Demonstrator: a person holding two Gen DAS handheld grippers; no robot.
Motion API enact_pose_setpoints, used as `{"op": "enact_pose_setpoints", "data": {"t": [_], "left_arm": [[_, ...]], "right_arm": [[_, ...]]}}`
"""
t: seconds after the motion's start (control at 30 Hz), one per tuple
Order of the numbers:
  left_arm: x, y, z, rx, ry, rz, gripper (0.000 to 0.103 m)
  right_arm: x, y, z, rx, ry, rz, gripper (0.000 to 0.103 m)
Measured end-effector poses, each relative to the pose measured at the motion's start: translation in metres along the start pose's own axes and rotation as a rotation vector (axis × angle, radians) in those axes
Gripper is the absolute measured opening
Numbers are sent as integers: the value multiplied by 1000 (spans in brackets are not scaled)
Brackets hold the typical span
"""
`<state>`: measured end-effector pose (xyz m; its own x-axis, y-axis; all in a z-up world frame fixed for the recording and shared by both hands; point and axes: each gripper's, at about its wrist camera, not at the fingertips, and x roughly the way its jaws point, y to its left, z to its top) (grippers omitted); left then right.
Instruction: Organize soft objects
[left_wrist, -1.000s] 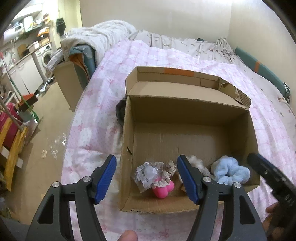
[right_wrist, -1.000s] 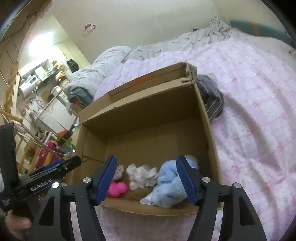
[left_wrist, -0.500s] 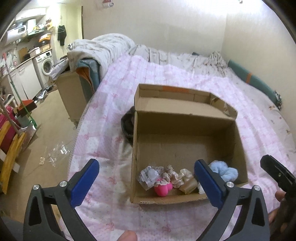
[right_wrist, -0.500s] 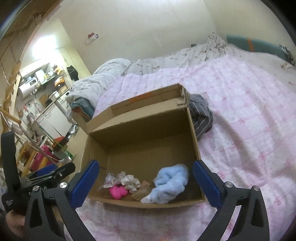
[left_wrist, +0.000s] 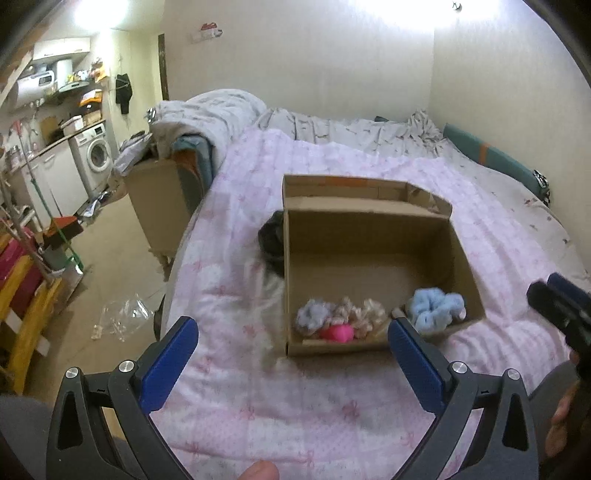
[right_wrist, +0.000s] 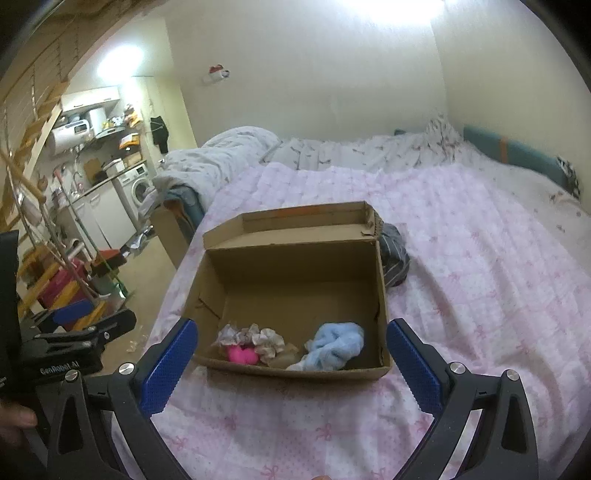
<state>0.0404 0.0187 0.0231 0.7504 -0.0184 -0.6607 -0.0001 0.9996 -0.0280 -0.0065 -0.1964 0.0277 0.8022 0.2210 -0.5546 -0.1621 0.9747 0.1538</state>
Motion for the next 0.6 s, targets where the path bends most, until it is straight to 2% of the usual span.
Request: {"op": "enact_pose_setpoints", "data": {"t": [0.13,0.2,0.3,0.4,0.6], "left_arm": [[-1,4,-10,-16,-61,15,102],[0,6,-10,-16,-56,22,102],[5,10,-10,-39,-37,-11,102],[11,9,-12,-42,-21,-14,102],[18,5,-16,-42,8,-31,102]], "right_arm": [[-3,2,-11,6,-16,-8,103],[-1,2,-18,7,-13,-8,103],[10,-1,-33,-18,15,-42,103],[21,-9,-36,44,49,-42,103],[34,-11,-41,48,88,-62,103]]}}
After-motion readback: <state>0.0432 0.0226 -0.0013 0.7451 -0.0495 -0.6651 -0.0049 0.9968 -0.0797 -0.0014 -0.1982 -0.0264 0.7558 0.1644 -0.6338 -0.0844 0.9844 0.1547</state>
